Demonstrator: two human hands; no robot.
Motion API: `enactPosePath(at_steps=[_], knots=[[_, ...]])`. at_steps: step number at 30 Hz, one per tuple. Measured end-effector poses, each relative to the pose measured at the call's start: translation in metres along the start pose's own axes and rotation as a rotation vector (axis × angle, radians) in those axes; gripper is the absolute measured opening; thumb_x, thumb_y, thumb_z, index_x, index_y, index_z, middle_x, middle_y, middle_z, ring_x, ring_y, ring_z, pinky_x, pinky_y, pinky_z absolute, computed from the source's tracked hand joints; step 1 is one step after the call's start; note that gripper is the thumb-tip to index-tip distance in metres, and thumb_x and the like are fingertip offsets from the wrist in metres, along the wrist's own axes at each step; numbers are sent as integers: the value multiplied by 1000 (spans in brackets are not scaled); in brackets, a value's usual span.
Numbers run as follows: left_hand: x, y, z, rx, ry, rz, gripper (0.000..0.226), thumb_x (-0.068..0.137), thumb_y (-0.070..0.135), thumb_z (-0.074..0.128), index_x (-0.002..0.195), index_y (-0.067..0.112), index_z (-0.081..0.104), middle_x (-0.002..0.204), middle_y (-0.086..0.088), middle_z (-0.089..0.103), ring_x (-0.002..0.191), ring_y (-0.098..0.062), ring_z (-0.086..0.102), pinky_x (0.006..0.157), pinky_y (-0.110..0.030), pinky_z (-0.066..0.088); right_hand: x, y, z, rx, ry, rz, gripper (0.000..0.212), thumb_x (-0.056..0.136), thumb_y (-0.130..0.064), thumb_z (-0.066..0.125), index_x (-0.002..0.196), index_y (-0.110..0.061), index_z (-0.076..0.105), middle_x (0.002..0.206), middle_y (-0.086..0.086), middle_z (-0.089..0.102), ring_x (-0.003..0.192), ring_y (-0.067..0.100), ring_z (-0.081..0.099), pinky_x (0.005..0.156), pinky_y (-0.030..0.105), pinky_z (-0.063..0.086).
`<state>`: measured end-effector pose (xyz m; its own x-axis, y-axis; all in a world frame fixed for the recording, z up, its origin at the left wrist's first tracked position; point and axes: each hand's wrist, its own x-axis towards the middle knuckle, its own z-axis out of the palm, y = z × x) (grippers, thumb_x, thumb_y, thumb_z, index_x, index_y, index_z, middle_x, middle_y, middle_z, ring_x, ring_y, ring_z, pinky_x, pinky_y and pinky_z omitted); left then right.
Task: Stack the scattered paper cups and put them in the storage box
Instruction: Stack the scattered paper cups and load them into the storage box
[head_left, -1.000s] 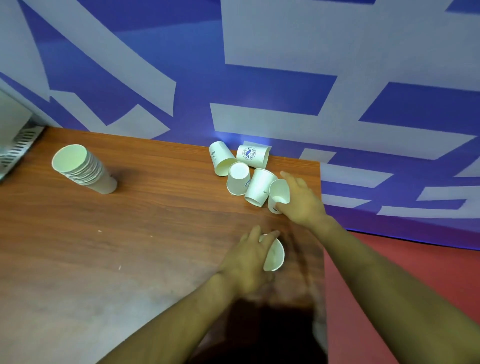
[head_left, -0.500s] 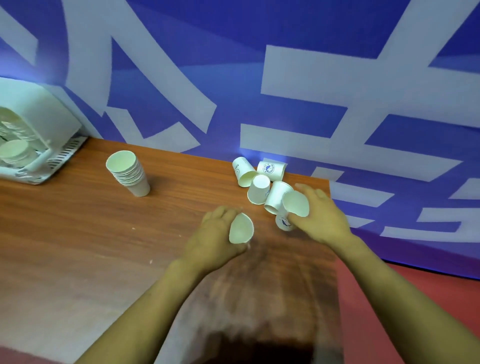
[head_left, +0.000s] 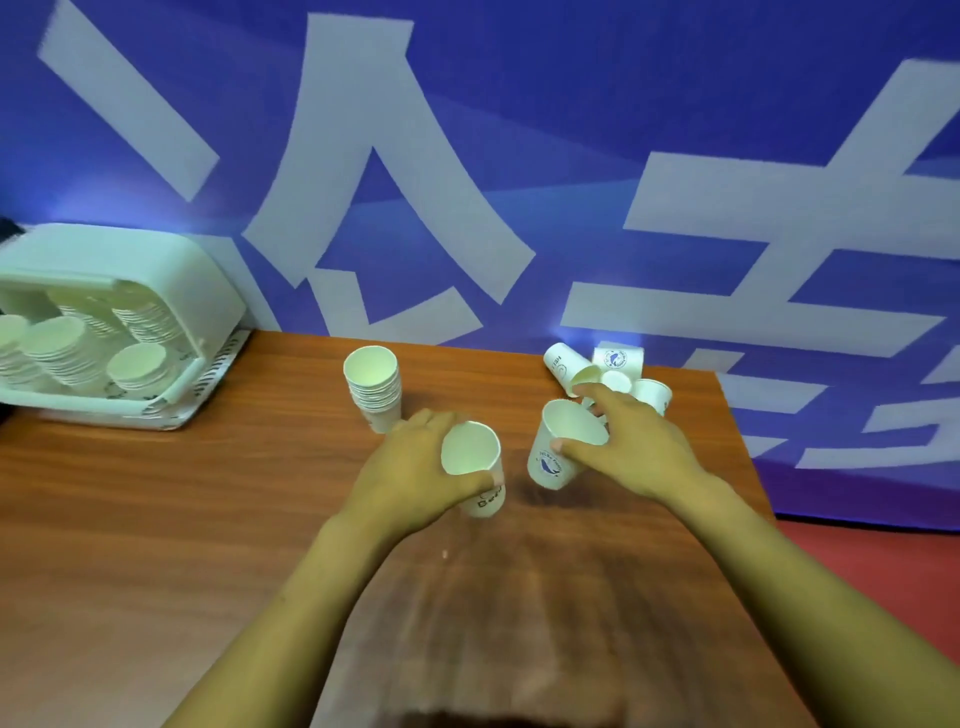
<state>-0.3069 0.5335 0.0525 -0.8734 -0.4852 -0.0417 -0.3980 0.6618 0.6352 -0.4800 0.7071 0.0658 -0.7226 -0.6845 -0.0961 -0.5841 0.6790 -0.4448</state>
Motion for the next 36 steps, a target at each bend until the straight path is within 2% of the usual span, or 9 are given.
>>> enactPosePath(at_steps=[5,7,10,15,18,21,24,29,36], knots=[[-16,-65,-62,-37,6,-19,66,63,70,66,118,34,57,115,12,57,110,-15,50,92,-36,47,5,-80,29,31,15,8,67,73,-66,62,131,-37,45,126,-13,58,108,11,57,89,39,51],[-20,-79,-78,-13,-12,-13,61,68,63,69,120,33,56,117,10,56,113,-17,47,93,-33,44,3,-107,41,25,16,-8,67,74,-66,62,131,-36,45,126,-12,58,109,11,58,89,39,52],[-16,-85,-101,73,-41,48,67,73,53,70,132,28,49,128,4,52,118,-20,41,94,-28,34,-2,-133,51,-18,-22,-24,66,77,-64,60,134,-36,42,131,-10,55,115,13,55,91,39,50],[-10,-79,-116,122,-20,66,73,77,52,68,140,26,41,135,4,46,123,-20,36,100,-30,33,0,-143,51,-20,-27,-28,63,79,-59,61,135,-36,41,134,-10,52,119,14,52,92,38,48],[-21,-85,-107,118,-67,16,73,76,53,68,139,28,42,132,5,47,121,-17,39,97,-29,36,2,-140,56,16,-28,-43,63,79,-58,62,134,-36,42,134,-11,53,118,13,53,93,36,47],[-29,-101,-111,135,-93,-42,80,75,52,69,143,26,36,135,6,45,125,-17,42,101,-31,39,7,-145,64,29,-53,-54,64,78,-58,62,134,-38,41,134,-12,53,119,13,53,91,35,48],[-31,-118,-128,145,-84,-81,85,76,46,69,148,24,29,141,4,40,128,-17,42,103,-32,39,9,-160,73,54,-66,-60,63,78,-57,62,134,-38,41,133,-12,54,117,13,53,90,35,48],[-23,-142,-157,120,-17,-54,86,77,41,71,148,22,29,143,6,35,130,-17,41,105,-32,37,17,-195,80,11,-94,-96,56,79,-54,63,129,-40,43,131,-12,54,116,12,53,88,35,48],[-10,-212,-204,-2,36,-50,85,75,31,74,147,17,31,141,3,34,129,-13,40,95,-14,26,50,-267,107,-25,-52,-53,59,79,-56,63,131,-38,43,130,-12,54,112,13,55,83,29,48]])
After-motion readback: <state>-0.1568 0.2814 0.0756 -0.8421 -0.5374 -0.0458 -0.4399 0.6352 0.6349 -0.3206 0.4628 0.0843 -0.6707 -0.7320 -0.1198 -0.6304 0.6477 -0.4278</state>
